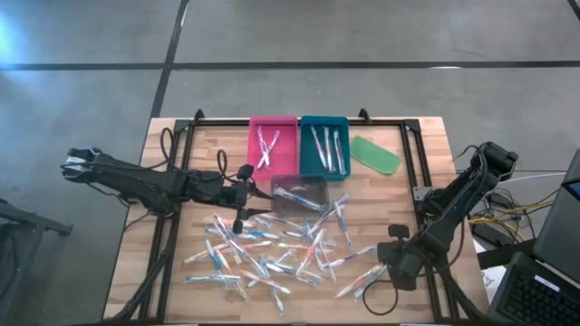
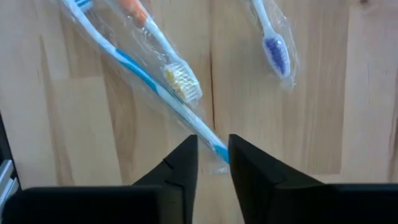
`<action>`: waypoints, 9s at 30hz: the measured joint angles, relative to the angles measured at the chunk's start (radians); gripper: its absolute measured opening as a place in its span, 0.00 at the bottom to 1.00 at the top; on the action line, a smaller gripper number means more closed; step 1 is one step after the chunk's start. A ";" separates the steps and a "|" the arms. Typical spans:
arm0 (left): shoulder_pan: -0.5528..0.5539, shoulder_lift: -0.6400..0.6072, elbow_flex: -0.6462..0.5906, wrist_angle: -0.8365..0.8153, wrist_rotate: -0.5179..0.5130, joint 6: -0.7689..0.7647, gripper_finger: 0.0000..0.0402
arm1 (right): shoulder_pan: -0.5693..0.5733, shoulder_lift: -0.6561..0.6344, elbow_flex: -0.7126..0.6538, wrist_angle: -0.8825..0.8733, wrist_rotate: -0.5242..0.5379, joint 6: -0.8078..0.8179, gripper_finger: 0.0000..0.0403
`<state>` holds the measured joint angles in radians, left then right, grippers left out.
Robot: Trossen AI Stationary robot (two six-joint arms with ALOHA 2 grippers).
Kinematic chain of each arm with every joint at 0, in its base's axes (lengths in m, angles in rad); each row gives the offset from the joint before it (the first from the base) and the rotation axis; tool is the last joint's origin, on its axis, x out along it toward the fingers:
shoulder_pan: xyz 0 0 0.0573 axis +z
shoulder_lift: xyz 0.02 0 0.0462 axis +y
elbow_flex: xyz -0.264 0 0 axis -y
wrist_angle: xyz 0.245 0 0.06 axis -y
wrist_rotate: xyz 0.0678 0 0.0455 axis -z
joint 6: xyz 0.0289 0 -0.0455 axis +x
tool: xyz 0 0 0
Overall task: Pick & Place Toothbrushes
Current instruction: Put the blue toothbrush into the transparent gray bin, then put the orange toothbrush into the blue bin
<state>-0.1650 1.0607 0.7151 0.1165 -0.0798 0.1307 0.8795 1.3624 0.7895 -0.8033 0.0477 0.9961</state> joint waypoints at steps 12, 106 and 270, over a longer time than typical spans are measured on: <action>0.000 0.000 0.000 0.000 0.000 0.000 0.41 | 0.000 0.001 -0.045 0.019 -0.004 0.026 0.39; 0.000 0.000 0.000 -0.003 0.000 0.000 0.41 | -0.608 -0.001 0.386 0.039 0.207 -0.211 0.06; 0.000 0.000 0.000 -0.005 -0.001 0.000 0.41 | -0.899 0.489 0.814 -0.244 -0.109 -0.485 0.11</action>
<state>-0.1646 1.0611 0.7147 0.1112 -0.0803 0.1310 -0.0196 1.8511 1.6038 -1.0472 -0.0616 0.5110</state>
